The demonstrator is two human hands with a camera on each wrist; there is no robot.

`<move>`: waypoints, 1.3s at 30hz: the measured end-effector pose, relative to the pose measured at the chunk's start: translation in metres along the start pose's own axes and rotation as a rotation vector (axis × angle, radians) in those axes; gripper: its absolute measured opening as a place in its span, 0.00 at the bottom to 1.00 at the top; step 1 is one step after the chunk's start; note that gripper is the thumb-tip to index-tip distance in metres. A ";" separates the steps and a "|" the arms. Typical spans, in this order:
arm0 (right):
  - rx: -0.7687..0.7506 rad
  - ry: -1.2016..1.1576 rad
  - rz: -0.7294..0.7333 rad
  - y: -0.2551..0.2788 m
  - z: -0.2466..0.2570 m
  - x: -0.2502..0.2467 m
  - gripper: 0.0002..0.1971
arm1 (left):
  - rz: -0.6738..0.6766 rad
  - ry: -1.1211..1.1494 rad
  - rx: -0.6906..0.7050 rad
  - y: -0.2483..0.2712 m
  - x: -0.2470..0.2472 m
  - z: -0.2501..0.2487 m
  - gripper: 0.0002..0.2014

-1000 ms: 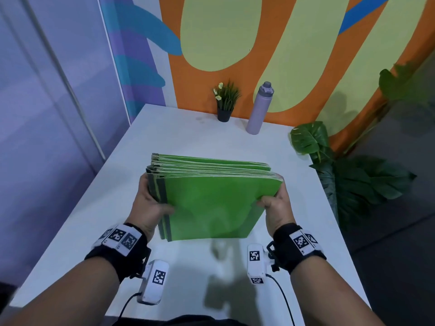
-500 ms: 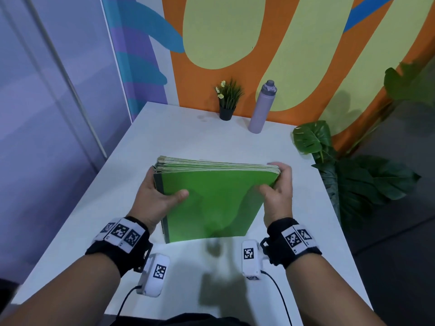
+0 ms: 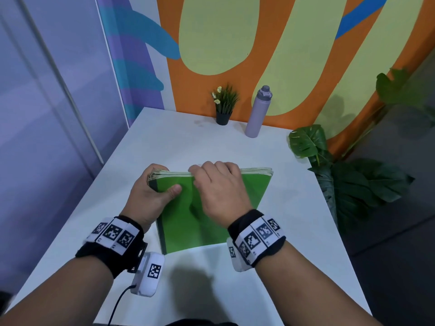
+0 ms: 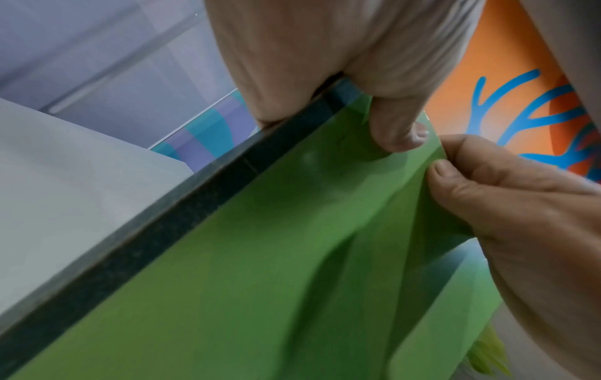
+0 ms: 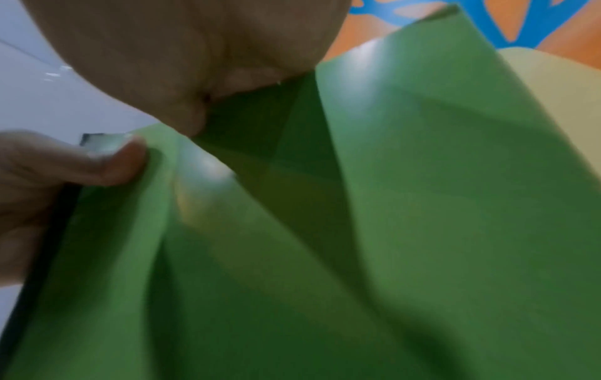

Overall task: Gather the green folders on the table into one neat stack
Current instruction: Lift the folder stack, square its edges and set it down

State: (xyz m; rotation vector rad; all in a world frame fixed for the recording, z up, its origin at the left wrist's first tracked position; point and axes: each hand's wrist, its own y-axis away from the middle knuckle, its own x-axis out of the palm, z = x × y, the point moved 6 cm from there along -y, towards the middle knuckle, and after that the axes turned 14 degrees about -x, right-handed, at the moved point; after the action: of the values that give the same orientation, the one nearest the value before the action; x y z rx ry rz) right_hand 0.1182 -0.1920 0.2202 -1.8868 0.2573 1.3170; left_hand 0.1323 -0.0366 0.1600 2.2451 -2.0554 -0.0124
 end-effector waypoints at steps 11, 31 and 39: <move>0.330 -0.369 -0.630 0.065 -0.080 -0.006 0.14 | 0.029 0.040 -0.006 0.002 0.001 -0.007 0.14; 0.936 -0.898 -0.213 0.144 -0.075 0.098 0.05 | -0.125 -0.114 -0.380 0.002 -0.004 0.074 0.24; 0.962 -1.254 -0.227 0.129 -0.080 0.095 0.13 | -0.169 0.082 -0.472 -0.035 -0.029 0.052 0.28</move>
State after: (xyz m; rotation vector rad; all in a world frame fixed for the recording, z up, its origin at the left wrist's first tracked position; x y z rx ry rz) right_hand 0.1417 -0.3084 0.0855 -0.1440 -0.0137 1.5490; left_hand 0.1609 -0.0082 0.1040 2.0685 -1.6051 -0.3699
